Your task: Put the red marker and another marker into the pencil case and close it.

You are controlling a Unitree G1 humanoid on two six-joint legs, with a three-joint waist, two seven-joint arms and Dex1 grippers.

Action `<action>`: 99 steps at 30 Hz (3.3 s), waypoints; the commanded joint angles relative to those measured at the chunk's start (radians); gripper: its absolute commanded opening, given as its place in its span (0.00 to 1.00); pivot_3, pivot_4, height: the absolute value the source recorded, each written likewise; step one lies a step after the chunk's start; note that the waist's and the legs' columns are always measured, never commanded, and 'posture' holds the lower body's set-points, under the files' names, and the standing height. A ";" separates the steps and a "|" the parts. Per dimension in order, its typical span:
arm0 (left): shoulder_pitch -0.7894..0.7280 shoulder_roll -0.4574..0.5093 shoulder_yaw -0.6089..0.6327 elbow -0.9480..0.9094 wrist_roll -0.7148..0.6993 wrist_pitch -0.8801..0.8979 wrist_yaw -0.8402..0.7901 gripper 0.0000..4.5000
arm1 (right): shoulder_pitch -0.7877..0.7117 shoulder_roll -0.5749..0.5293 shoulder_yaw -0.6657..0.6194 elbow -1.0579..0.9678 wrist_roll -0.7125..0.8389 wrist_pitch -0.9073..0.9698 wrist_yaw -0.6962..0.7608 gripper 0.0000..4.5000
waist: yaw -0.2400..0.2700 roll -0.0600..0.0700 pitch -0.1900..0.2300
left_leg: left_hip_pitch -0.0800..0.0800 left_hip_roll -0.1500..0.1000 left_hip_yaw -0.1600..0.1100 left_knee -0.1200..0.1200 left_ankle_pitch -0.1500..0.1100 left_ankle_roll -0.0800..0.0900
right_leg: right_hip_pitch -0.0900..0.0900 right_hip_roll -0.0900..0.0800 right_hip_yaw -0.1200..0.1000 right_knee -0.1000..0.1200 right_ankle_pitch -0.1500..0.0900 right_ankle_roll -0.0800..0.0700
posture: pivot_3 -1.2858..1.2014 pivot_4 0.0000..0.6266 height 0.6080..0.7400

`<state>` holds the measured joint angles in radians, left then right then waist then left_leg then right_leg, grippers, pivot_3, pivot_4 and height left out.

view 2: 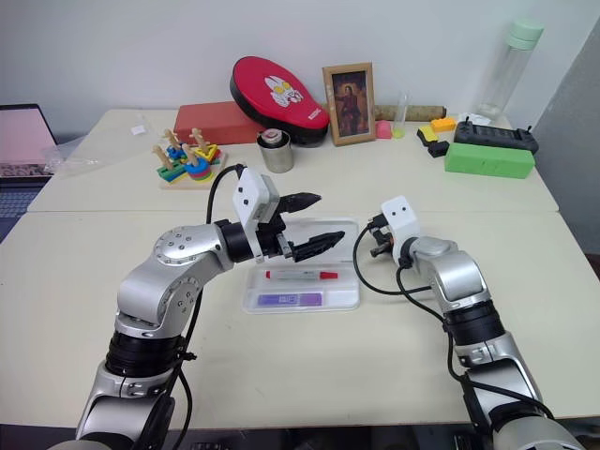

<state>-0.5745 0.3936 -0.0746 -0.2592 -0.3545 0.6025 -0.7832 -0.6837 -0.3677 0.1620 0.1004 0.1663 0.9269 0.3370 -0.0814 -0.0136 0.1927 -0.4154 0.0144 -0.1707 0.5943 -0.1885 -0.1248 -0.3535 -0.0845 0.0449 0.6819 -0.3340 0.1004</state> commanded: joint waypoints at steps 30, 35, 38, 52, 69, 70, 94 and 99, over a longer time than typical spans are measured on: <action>0.156 0.369 0.019 -0.097 -0.094 -0.109 -0.337 1.00 | 0.096 -0.354 0.220 -0.288 0.063 -0.353 0.796 0.04 | 0.017 0.001 0.000 | 0.000 0.000 0.001 -0.001 -0.002 0.003 | 0.000 0.000 0.000 -0.001 0.000 0.000 | 0.52 0.24 1.00; 0.155 0.367 0.012 -0.099 -0.096 -0.107 -0.328 1.00 | 0.091 -0.336 0.240 -0.269 0.035 -0.350 0.789 0.04 | 0.018 0.001 0.000 | 0.000 0.000 0.001 -0.001 -0.002 0.003 | 0.000 0.000 0.000 -0.001 0.000 0.000 | 0.52 0.24 1.00; 0.155 0.362 0.007 -0.098 -0.093 -0.110 -0.322 1.00 | 0.083 -0.314 0.248 -0.254 0.019 -0.347 0.781 0.04 | 0.018 0.001 0.000 | 0.000 0.000 0.001 -0.001 -0.002 0.003 | 0.000 0.000 0.000 -0.001 0.000 0.000 | 0.52 0.24 1.00; 0.162 0.355 0.001 -0.115 -0.094 -0.103 -0.303 1.00 | 0.066 -0.282 0.224 -0.269 0.035 -0.318 0.797 0.41 | 0.020 0.001 0.000 | 0.000 0.000 0.001 -0.001 -0.002 0.003 | 0.000 0.000 0.000 -0.001 0.000 0.000 | 0.52 0.24 1.00; 0.191 0.328 0.082 -0.170 -0.128 -0.035 -0.166 1.00 | -0.012 -0.284 0.121 -0.273 0.160 -0.293 0.869 0.99 | 0.020 0.001 0.000 | 0.000 0.000 0.001 -0.001 -0.002 0.003 | 0.000 0.000 0.000 -0.001 0.000 0.000 | 0.52 0.24 1.00; 0.193 0.321 0.105 -0.176 -0.136 -0.021 -0.137 1.00 | -0.039 -0.275 0.098 -0.260 0.183 -0.285 0.873 0.99 | 0.019 0.001 0.000 | 0.000 0.000 0.001 -0.001 -0.002 0.003 | 0.000 0.000 0.000 -0.001 0.000 0.000 | 0.52 0.24 1.00; 0.417 0.249 0.505 -0.404 -0.396 0.176 0.258 1.00 | -0.508 0.053 0.162 0.535 -0.125 -0.528 0.668 0.01 | -0.005 0.001 0.000 | 0.000 0.000 0.000 -0.002 0.000 0.000 | -0.001 0.000 0.000 0.000 0.000 0.000 | 0.52 0.24 1.00; 0.436 0.265 0.499 -0.426 -0.438 0.190 0.263 1.00 | -0.479 0.045 0.188 0.494 -0.136 -0.538 0.749 0.01 | -0.006 0.001 0.000 | 0.000 0.000 0.000 -0.002 0.000 0.000 | -0.001 0.000 0.000 0.000 0.000 0.000 | 0.52 0.24 1.00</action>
<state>-0.1436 0.6431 0.4005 -0.6478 -0.7677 0.7952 -0.5294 -1.1574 -0.3135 0.3477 0.6406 0.0269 0.4051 1.0488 -0.0872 -0.0131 0.1931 -0.4150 0.0147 -0.1707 0.5923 -0.1885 -0.1249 -0.3548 -0.0847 0.0449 0.6819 -0.3339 0.1003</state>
